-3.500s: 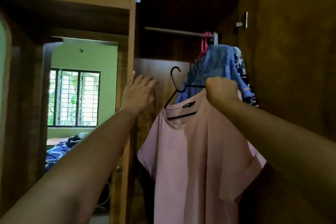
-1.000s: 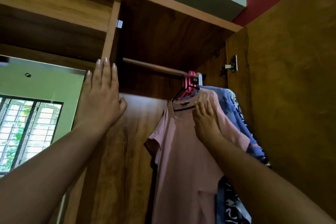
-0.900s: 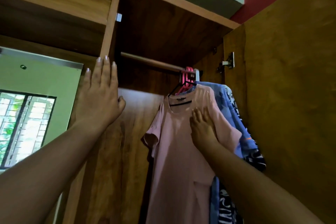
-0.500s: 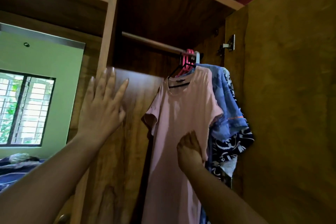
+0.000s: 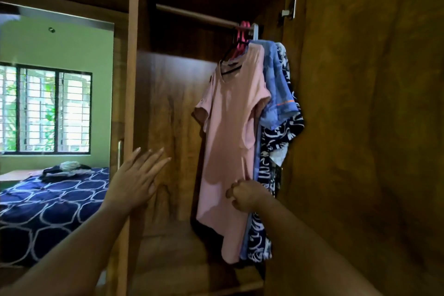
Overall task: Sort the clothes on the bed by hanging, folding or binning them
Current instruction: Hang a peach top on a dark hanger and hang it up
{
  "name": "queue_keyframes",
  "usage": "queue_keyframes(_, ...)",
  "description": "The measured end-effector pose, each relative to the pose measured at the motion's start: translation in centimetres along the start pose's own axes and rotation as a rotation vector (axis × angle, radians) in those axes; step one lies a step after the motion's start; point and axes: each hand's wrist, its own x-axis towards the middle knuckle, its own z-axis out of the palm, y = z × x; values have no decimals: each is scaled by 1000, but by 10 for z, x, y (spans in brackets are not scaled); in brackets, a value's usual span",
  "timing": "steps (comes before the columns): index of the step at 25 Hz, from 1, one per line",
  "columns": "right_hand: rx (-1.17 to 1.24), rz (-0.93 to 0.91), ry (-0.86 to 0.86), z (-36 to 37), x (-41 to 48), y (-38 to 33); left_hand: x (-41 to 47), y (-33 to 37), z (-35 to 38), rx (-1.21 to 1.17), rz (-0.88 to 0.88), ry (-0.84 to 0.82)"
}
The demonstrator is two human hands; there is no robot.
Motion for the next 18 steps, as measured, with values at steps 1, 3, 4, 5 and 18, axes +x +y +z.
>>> queue_keyframes(1,42,-15,-9,1,-12,-2,-11,7,-4,-26,-10,-50)
queue_keyframes(3,70,-44,-3,2,-37,-6,-28,21,-19,-114,-48,-95)
queue_keyframes(4,74,-56,7,1,-50,-7,-35,28,-29,-161,-82,-163)
queue_keyframes(5,92,-61,15,2,-63,-9,-44,35,-37,-203,-123,-225)
queue_keyframes(18,723,-170,-254,48,-187,-92,-206,103,-155,-866,-556,-847)
